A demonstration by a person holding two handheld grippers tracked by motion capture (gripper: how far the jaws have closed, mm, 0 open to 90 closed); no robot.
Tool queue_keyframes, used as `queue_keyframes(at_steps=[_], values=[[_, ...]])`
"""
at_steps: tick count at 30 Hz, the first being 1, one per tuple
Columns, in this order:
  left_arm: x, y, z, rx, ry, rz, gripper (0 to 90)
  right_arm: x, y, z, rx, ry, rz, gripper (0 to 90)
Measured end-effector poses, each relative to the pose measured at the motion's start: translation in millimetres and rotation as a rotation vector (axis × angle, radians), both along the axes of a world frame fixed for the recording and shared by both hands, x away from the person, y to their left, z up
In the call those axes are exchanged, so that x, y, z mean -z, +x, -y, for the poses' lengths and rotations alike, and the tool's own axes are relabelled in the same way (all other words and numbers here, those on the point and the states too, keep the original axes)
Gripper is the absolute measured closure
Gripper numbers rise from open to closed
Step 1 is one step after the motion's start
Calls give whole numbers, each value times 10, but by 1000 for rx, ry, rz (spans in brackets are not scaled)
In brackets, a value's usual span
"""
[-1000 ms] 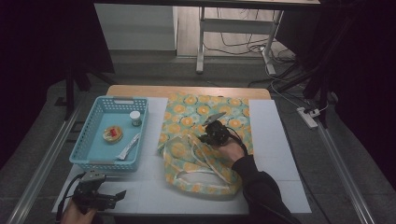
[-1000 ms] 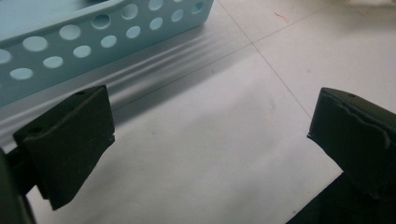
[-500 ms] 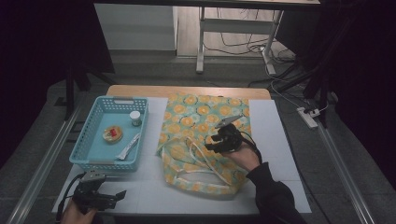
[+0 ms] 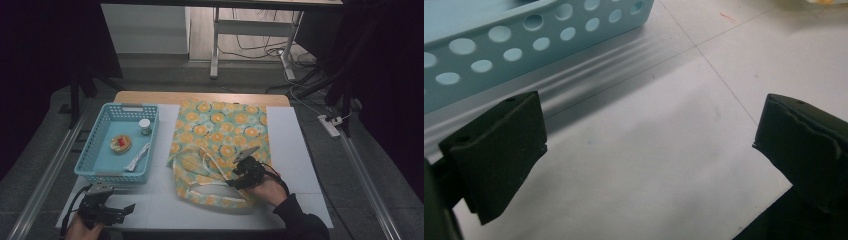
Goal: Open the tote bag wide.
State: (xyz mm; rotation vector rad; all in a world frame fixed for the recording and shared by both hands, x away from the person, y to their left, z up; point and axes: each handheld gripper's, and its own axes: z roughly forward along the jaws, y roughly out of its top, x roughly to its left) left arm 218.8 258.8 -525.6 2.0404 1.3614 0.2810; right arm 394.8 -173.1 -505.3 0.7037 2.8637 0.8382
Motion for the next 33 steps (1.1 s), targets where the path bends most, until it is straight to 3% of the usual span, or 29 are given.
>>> queue_keyframes(at_steps=[3, 5, 9, 14, 19, 23, 27, 28, 30, 33], values=[[0, 0, 2, 1, 1, 0, 3, -27, -32, 44, -8, -14, -11, 766], [0, 0, 2, 1, 2, -1, 3, -77, -42, 71, -7, 5, -11, 870], [1, 3, 2, 2, 1, -2, 4, -282, 30, 130, 18, 50, 54, 879], [1, 4, 3, 2, 1, -3, 4, -439, 391, 184, 90, 50, 105, 877], [1, 5, 0, 4, -1, -4, 4, -349, 849, 166, 144, 22, 94, 878], [2, 4, -3, 4, -3, -2, 5, -170, 1105, 149, 186, 15, 70, 875], [2, 3, -4, 5, -4, -1, 5, 48, 1225, 160, 225, 7, 40, 761], [1, 3, -4, 5, -4, -1, 5, 51, 1229, 177, 241, 42, 39, 677], [2, 4, -4, 4, -4, -2, 5, 6, 1217, 183, 260, 30, 45, 547], [2, 5, -2, 4, -2, -2, 5, -188, 1086, 192, 245, 73, 95, 425]])
